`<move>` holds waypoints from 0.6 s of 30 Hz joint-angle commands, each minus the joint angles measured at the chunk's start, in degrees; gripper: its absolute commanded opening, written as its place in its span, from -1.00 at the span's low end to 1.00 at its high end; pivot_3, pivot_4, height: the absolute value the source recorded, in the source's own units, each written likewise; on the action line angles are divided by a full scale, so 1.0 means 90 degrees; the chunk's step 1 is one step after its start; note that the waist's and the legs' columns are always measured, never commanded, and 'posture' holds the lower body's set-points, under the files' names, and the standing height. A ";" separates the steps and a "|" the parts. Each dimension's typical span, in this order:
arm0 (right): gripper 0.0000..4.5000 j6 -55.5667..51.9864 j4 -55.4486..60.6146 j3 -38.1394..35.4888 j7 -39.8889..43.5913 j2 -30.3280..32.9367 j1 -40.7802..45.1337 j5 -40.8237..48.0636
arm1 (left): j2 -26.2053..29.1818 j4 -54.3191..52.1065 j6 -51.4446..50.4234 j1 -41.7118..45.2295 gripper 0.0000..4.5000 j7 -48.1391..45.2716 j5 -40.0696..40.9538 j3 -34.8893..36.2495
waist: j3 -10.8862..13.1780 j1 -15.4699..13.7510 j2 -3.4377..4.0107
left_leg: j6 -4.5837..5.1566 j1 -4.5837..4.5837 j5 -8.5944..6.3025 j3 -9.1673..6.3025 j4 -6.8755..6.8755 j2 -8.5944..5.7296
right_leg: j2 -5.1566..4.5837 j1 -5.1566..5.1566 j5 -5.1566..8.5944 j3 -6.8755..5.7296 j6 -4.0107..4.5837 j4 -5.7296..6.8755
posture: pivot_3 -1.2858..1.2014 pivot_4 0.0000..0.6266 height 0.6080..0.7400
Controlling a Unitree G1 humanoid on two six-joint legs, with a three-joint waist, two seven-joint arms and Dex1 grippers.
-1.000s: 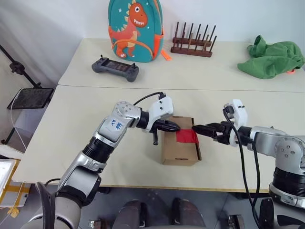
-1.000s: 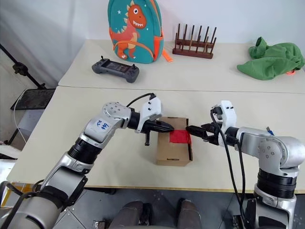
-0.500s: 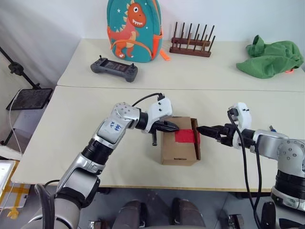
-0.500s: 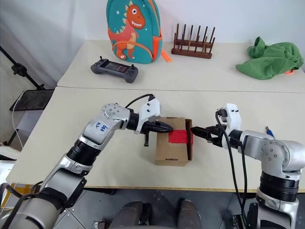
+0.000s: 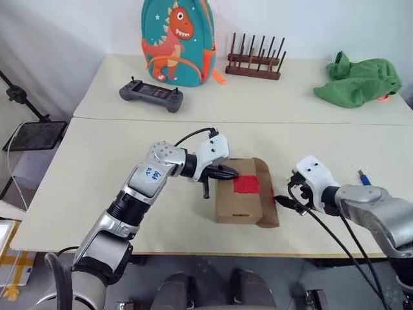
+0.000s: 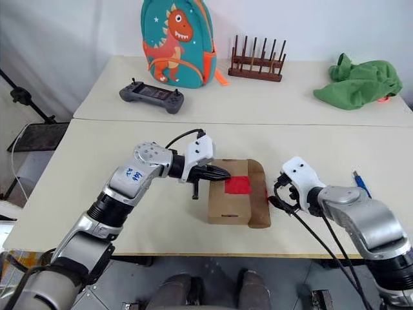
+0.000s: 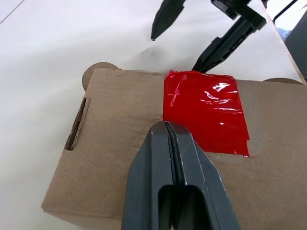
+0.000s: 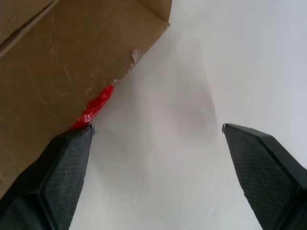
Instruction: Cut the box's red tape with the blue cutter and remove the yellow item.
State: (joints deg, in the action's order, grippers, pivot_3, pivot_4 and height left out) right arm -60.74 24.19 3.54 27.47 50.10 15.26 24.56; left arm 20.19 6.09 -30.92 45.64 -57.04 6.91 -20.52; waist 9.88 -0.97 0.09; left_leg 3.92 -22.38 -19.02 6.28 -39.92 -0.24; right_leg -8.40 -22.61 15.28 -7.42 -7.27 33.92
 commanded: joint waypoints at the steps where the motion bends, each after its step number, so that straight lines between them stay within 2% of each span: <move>1: 0.99 -0.0124 -0.0127 -0.0461 0.0376 -0.0152 -0.0399 0.0364 | 0.0144 -0.0087 -0.0195 -0.0189 -1.00 0.0049 -0.0106 -0.0068 | 0.0000 -0.0015 -0.0001 | -0.0005 0.0016 -0.0006 -0.0003 0.0002 0.0000 | -0.0005 0.0015 0.0002 -0.0001 0.0003 -0.0015 | 0.03 -0.52 1.00; 3: 0.99 -0.0290 -0.0280 -0.1132 0.0683 -0.0284 -0.0405 0.0838 | 0.0177 -0.0159 -0.0233 -0.0225 -1.00 0.0054 -0.0099 -0.0069 | 0.0000 -0.0029 0.0000 | -0.0011 0.0017 -0.0022 -0.0012 0.0001 0.0007 | -0.0027 0.0014 0.0003 0.0013 0.0006 -0.0015 | 0.03 -0.52 1.00; 5: 0.99 -0.0418 -0.0445 -0.1469 0.0977 -0.0217 -0.0386 0.1104 | 0.0185 -0.0199 -0.0251 -0.0242 -1.00 0.0061 -0.0103 -0.0068 | 0.0000 -0.0030 0.0001 | -0.0012 0.0012 -0.0022 -0.0022 0.0001 0.0010 | -0.0033 0.0012 0.0004 0.0040 0.0011 -0.0013 | 0.03 -0.52 1.00; 8: 0.99 -0.0602 -0.1139 -0.1695 0.1836 0.0246 -0.0340 0.1479 | 0.0173 -0.0240 -0.0271 -0.0231 -1.00 0.0079 -0.0100 -0.0061 | 0.0002 -0.0030 0.0005 | -0.0015 0.0010 -0.0024 -0.0025 0.0002 0.0011 | -0.0032 0.0011 0.0008 0.0046 0.0018 -0.0010 | 0.03 -0.52 1.00; 12: 0.99 -0.0922 -0.1758 -0.1881 0.2109 0.0179 0.0001 0.1857 | 0.0185 -0.0295 -0.0293 -0.0241 -1.00 0.0086 -0.0095 -0.0073 | 0.0003 -0.0030 0.0006 | -0.0013 0.0009 -0.0026 -0.0025 0.0001 0.0013 | -0.0033 0.0011 0.0009 0.0045 0.0020 -0.0016 | 0.03 -0.52 1.00; 18: 0.99 -0.1415 -0.2779 -0.1234 0.2397 -0.0437 0.0872 0.2042 | 0.0192 -0.0352 -0.0315 -0.0245 -1.00 0.0095 -0.0092 -0.0107 | 0.0003 -0.0006 0.0009 | -0.0021 0.0011 -0.0030 -0.0025 0.0000 0.0014 | -0.0042 0.0006 0.0013 0.0046 0.0028 -0.0018 | 0.03 -0.52 1.00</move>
State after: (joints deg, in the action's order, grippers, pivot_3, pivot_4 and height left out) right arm -72.12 0.33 -9.73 47.55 47.79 22.40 41.58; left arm 21.44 2.77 -32.93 44.40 -56.33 6.90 -20.30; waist 9.92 -1.02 0.17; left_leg 3.73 -22.28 -19.30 6.05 -39.91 -0.11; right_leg -8.78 -22.57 15.40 -7.01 -7.01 33.76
